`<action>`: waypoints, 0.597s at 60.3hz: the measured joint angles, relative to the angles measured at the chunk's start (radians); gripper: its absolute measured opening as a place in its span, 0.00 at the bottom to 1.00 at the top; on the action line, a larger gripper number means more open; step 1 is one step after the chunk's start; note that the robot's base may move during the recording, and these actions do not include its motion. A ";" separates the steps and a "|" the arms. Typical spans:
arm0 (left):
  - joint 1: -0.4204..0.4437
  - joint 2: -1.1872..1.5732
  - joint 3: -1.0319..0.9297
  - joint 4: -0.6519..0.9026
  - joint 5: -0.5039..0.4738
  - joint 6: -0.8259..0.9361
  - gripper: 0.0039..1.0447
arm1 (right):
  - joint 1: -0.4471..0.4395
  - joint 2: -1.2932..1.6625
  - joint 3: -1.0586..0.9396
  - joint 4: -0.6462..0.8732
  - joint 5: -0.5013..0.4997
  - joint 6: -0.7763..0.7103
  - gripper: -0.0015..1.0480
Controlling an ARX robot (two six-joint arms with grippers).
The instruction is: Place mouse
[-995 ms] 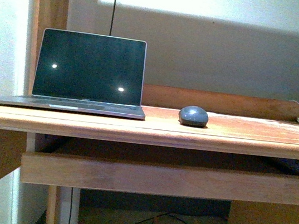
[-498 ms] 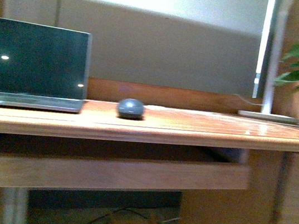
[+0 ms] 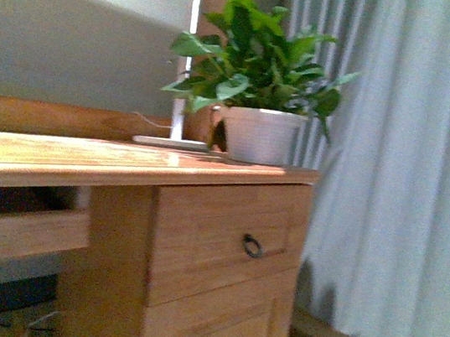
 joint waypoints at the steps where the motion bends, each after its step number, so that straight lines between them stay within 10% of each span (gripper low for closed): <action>1: 0.000 0.000 0.000 0.000 -0.001 0.000 0.93 | 0.000 0.000 0.000 0.000 0.001 0.000 0.93; 36: 0.000 0.000 0.000 0.000 0.000 0.002 0.93 | -0.001 0.000 0.000 0.000 0.001 0.000 0.93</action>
